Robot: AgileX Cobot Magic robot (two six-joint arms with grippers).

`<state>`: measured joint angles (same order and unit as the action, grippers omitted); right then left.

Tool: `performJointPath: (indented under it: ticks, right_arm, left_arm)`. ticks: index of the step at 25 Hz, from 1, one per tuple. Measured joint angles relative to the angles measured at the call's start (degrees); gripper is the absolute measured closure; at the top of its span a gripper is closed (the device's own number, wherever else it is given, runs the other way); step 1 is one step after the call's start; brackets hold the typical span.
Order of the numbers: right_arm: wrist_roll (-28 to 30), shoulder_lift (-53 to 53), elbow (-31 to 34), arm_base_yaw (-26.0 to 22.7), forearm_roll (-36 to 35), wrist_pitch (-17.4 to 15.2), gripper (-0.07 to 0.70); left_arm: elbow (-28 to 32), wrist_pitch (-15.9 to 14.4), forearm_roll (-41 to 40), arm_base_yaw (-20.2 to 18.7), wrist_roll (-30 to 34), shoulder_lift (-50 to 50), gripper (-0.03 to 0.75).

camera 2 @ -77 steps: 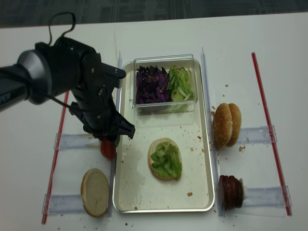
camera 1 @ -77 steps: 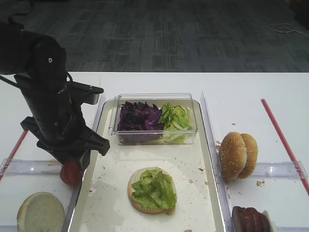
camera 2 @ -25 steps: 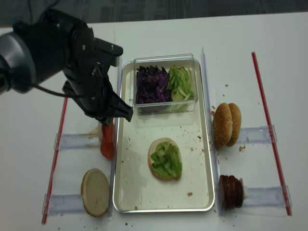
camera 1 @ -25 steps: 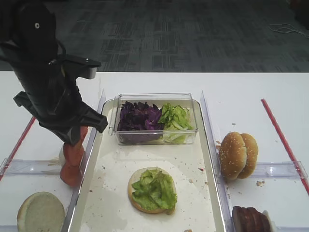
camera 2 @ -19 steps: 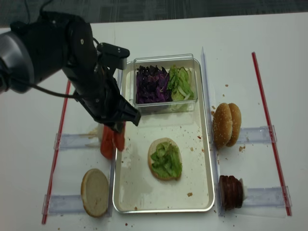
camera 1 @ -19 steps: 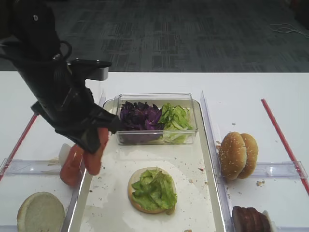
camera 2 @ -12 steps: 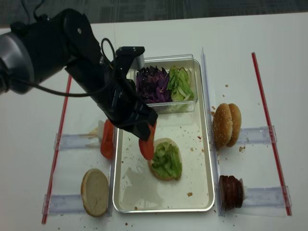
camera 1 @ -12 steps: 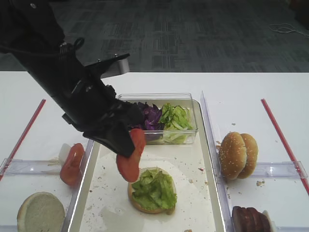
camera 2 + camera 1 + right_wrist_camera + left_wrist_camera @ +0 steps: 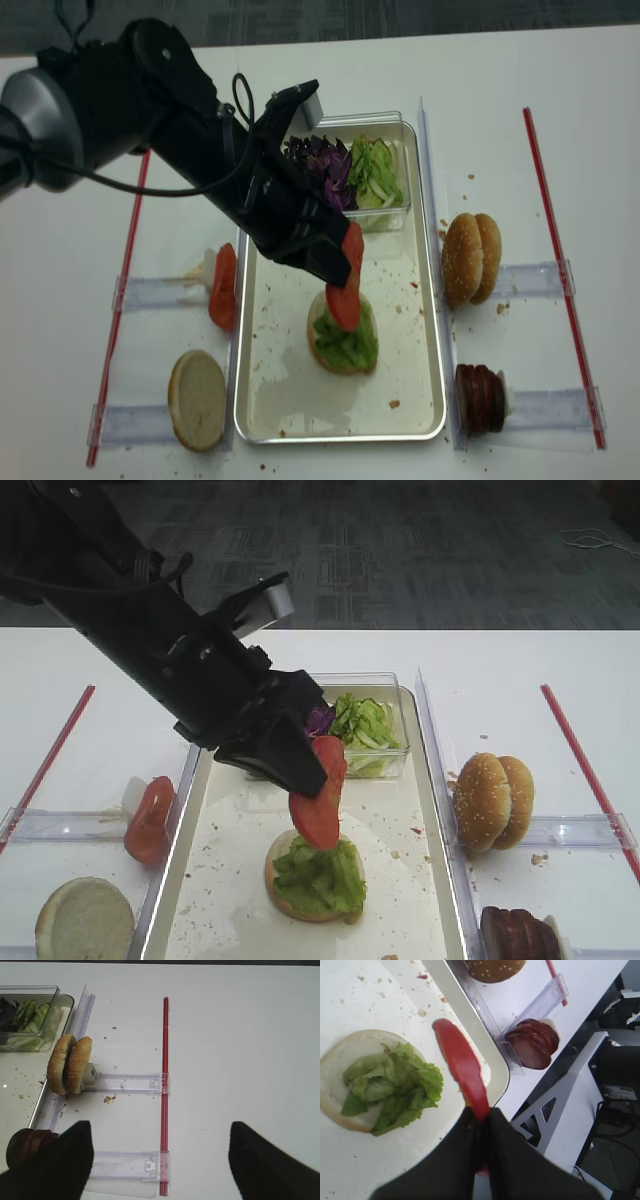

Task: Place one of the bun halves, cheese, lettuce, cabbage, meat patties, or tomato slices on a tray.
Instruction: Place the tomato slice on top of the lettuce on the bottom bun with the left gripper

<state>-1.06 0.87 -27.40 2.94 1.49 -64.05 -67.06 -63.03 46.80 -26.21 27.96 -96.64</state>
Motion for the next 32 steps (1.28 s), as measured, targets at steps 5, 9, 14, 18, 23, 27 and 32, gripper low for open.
performJointPath:
  ticks: [5,9,14,18,23,27,32]
  right_arm:
    - [-0.1,0.0,0.0,0.0,0.0,0.0,0.042]
    - [-0.1,0.0,0.0,0.0,0.1,0.0,0.042]
    - [-0.2,0.0,0.0,0.0,0.1,0.0,0.042]
    - [-0.2,0.0,0.0,0.0,0.1,0.0,0.042]
    - [-0.2,0.0,0.0,0.0,0.1,0.0,0.042]
    - [-0.2,0.0,0.0,0.0,0.1,0.0,0.042]
    - [-0.2,0.0,0.0,0.0,0.1,0.0,0.042]
  left_arm:
    - [0.1,0.3,2.6,0.0,1.9,-4.3,0.662]
    - [0.1,0.7,3.3,0.0,2.2,-6.8,0.662]
    - [0.2,1.1,3.7,0.0,2.2,-9.0,0.662]
    - [0.7,1.2,3.9,0.0,2.2,-10.3,0.662]
    - [0.7,1.4,3.9,0.0,2.1,-11.8,0.662]
    - [0.7,1.4,3.8,0.0,1.5,-12.4,0.662]
    - [0.7,1.4,0.5,0.0,-1.4,-12.4,0.662]
